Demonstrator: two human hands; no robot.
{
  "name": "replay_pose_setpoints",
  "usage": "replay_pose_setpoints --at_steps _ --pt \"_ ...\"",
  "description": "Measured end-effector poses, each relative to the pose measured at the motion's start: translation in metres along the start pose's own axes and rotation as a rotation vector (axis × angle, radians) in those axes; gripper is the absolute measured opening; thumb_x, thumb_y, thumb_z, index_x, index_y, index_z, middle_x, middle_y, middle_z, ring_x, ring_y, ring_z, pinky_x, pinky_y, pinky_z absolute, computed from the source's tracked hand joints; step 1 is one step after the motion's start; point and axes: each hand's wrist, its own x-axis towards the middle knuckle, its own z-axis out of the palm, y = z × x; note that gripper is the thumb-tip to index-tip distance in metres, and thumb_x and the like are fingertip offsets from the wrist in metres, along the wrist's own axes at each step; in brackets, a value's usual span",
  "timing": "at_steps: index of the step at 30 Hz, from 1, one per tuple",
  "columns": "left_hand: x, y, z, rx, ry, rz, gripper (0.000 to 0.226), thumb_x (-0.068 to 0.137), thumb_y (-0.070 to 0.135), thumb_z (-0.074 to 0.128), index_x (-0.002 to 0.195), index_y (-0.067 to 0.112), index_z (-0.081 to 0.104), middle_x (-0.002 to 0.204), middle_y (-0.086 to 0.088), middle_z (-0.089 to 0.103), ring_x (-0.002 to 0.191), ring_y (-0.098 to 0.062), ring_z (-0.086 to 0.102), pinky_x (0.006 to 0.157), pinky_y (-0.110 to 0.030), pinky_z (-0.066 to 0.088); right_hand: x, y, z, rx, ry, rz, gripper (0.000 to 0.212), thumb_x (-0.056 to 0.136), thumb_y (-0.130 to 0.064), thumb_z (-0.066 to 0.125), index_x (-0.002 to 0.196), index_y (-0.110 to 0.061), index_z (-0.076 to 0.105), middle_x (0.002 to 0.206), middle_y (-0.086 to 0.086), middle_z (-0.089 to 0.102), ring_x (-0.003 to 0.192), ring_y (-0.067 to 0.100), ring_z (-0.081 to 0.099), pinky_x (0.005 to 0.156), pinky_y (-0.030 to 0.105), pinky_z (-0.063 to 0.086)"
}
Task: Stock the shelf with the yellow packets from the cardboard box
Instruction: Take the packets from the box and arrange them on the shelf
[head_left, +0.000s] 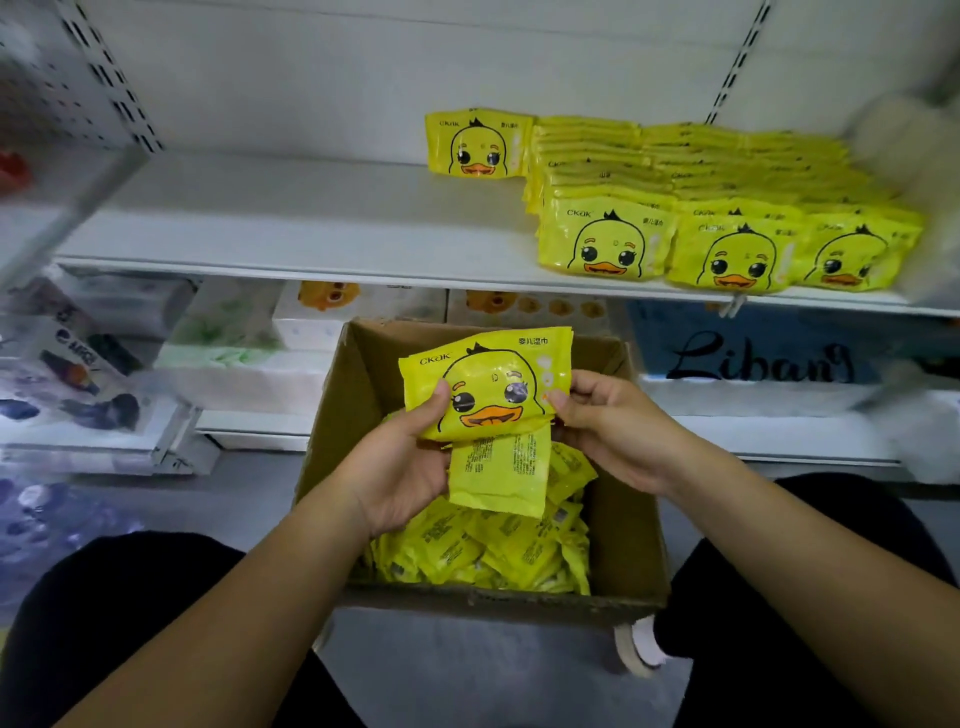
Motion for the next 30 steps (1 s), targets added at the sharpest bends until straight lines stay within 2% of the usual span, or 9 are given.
replay_pose_setpoints --at_steps 3,7,11,15,18,21,23,26,30 --pt "0.009 0.025 0.002 0.086 0.078 0.101 0.046 0.099 0.035 0.053 0.136 0.008 0.06 0.127 -0.018 0.07 0.116 -0.035 0.069 0.088 -0.052 0.061 0.017 -0.019 0.003 -0.083 0.037 -0.013 0.032 0.097 -0.014 0.056 0.125 0.001 0.06 0.12 0.012 0.069 0.109 0.022 0.065 0.093 0.034 0.055" --pt "0.027 0.065 0.003 0.245 0.125 0.183 0.052 0.09 0.034 0.061 0.137 0.01 0.06 0.124 -0.013 0.073 0.114 -0.029 0.071 0.088 -0.045 0.062 0.052 -0.049 0.012 -0.136 0.159 -0.082 0.039 0.101 -0.037 0.052 0.127 -0.01 0.063 0.122 0.008 0.071 0.117 0.03 0.065 0.102 0.044 0.048" --pt "0.047 0.085 0.003 0.35 0.143 0.217 0.047 0.092 0.036 0.061 0.132 0.011 0.064 0.123 -0.013 0.074 0.109 -0.029 0.073 0.091 -0.046 0.06 0.086 -0.053 0.015 -0.059 0.281 -0.103 0.034 0.103 -0.033 0.052 0.122 -0.008 0.066 0.116 0.013 0.073 0.116 0.037 0.065 0.104 0.054 0.049" --pt "0.066 0.096 0.001 0.307 0.265 0.203 0.048 0.093 0.062 0.053 0.113 0.023 0.073 0.109 -0.006 0.079 0.098 -0.026 0.077 0.09 -0.045 0.058 0.105 -0.045 0.014 -0.03 0.328 -0.11 0.028 0.103 -0.027 0.053 0.114 -0.008 0.07 0.113 0.013 0.074 0.114 0.037 0.066 0.098 0.053 0.053" --pt "0.079 0.103 -0.001 0.217 0.367 0.22 0.047 0.099 0.062 0.047 0.101 0.024 0.075 0.099 -0.004 0.08 0.088 -0.024 0.078 0.08 -0.044 0.06 0.116 -0.049 0.015 -0.175 0.351 -0.179 0.036 0.097 -0.041 0.058 0.099 -0.008 0.073 0.102 0.016 0.074 0.101 0.029 0.069 0.099 0.056 0.051" --pt "0.09 0.107 -0.006 0.162 0.412 0.223 0.043 0.101 0.058 0.05 0.102 0.023 0.075 0.096 -0.005 0.08 0.085 -0.025 0.079 0.079 -0.045 0.059 0.128 -0.052 0.013 -0.378 0.39 -0.305 0.052 0.088 -0.051 0.055 0.087 0.001 0.062 0.078 0.018 0.057 0.076 0.021 0.051 0.08 0.05 0.05" --pt "0.095 0.112 -0.008 0.148 0.401 0.223 0.036 0.103 0.05 0.051 0.103 0.022 0.074 0.088 -0.002 0.08 0.075 -0.022 0.078 0.069 -0.038 0.059 0.135 -0.052 0.01 -0.377 0.377 -0.336 0.052 0.09 -0.049 0.054 0.084 0.003 0.057 0.075 0.011 0.047 0.073 0.02 0.045 0.073 0.048 0.045" --pt "0.102 0.122 -0.011 0.124 0.416 0.261 0.027 0.104 0.04 0.053 0.107 0.022 0.073 0.083 0.0 0.08 0.067 -0.018 0.077 0.05 -0.031 0.059 0.14 -0.054 0.009 -0.353 0.353 -0.361 0.046 0.095 -0.04 0.054 0.08 0.004 0.053 0.072 0.014 0.039 0.071 0.02 0.038 0.072 0.037 0.034" --pt "0.105 0.126 -0.011 0.124 0.457 0.281 0.033 0.105 0.044 0.051 0.111 0.02 0.073 0.093 -0.005 0.08 0.075 -0.024 0.078 0.058 -0.044 0.063 0.147 -0.054 0.013 -0.284 0.41 -0.399 0.035 0.102 -0.028 0.055 0.082 0.0 0.059 0.075 0.013 0.045 0.073 0.018 0.041 0.072 0.033 0.034"
